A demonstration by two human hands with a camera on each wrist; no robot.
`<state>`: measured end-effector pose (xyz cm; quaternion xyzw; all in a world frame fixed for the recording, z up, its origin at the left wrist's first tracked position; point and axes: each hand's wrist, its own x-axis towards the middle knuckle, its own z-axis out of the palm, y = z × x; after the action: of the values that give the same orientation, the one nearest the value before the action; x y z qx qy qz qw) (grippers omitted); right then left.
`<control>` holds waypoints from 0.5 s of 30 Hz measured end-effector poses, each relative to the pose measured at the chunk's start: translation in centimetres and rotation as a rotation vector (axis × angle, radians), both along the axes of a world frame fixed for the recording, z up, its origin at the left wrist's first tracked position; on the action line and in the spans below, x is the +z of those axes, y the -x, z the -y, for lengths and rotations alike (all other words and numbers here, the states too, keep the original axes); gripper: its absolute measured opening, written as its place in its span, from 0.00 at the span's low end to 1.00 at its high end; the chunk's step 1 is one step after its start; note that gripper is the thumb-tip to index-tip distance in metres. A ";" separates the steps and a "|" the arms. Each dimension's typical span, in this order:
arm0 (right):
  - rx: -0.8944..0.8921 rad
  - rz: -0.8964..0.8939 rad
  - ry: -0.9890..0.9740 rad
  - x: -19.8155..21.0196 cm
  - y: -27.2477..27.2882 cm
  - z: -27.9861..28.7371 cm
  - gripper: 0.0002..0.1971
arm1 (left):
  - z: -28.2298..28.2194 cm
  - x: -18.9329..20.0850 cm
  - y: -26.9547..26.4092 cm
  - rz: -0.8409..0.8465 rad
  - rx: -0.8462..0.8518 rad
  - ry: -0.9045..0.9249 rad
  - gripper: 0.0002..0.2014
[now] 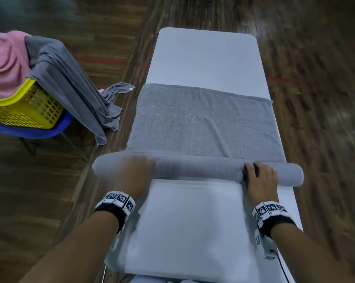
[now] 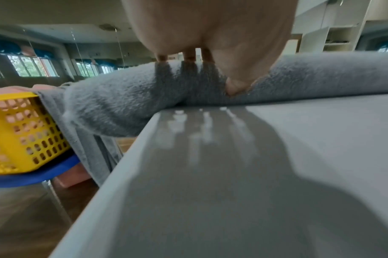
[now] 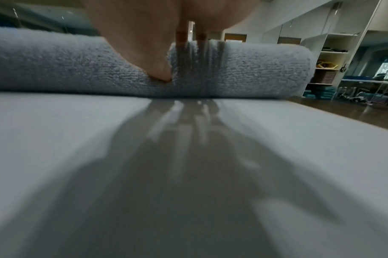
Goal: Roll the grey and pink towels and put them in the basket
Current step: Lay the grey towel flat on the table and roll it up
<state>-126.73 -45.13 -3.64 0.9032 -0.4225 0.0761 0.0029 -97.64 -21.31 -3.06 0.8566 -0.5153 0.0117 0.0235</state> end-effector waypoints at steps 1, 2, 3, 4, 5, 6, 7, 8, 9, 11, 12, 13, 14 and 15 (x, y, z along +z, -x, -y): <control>0.027 -0.020 -0.011 -0.4 0.5 -0.5 0.22 | -0.5 -0.4 0.2 -0.014 0.005 -0.029 0.20; 0.041 -0.058 -0.036 -0.8 0.8 -0.7 0.25 | -0.7 -0.6 0.3 -0.029 0.011 -0.062 0.22; 0.046 -0.100 -0.064 -0.9 1.0 -0.7 0.28 | -0.7 -0.6 0.3 -0.041 0.016 -0.095 0.24; 0.041 -0.136 -0.088 -0.9 1.0 -0.4 0.29 | -0.6 -0.4 0.0 -0.057 0.020 -0.134 0.24; 0.026 -0.165 -0.111 -0.7 0.8 0.1 0.27 | -0.2 -0.3 -0.3 -0.077 0.025 -0.173 0.25; 0.007 -0.202 -0.141 -0.4 0.5 0.8 0.25 | 0.4 -0.1 -0.9 -0.092 0.033 -0.215 0.25; -0.010 -0.250 -0.172 0.1 0.0 1.7 0.23 | 1.0 0.2 -1.7 -0.103 0.035 -0.258 0.25; -0.017 -0.297 -0.198 0.5 -0.4 2.6 0.22 | 1.8 0.6 -2.5 -0.116 0.027 -0.291 0.24; -0.011 -0.340 -0.226 1.1 -0.9 3.6 0.22 | 2.5 1.1 -3.2 -0.136 0.017 -0.306 0.23; 0.012 -0.394 -0.299 2.5 -1.9 4.9 0.19 | 3.7 2.5 -4.3 -0.193 0.005 -0.315 0.20; 0.009 -0.396 -0.331 3.0 -2.2 5.3 0.19 | 4.1 3.0 -4.6 -0.209 0.004 -0.312 0.21; -0.008 -0.379 -0.335 3.4 -2.4 5.4 0.19 | 4.2 3.4 -4.7 -0.194 0.006 -0.296 0.22; -0.026 -0.343 -0.305 3.7 -2.4 5.3 0.20 | 4.0 3.5 -4.7 -0.148 0.011 -0.258 0.23; -0.027 -0.281 -0.247 3.6 -2.2 5.0 0.22 | 3.7 3.3 -4.4 -0.089 0.018 -0.191 0.23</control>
<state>-124.48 -50.15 -0.02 0.8925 -0.4364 -0.1035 -0.0480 -93.20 -24.98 0.28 0.8593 -0.5047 -0.0754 -0.0354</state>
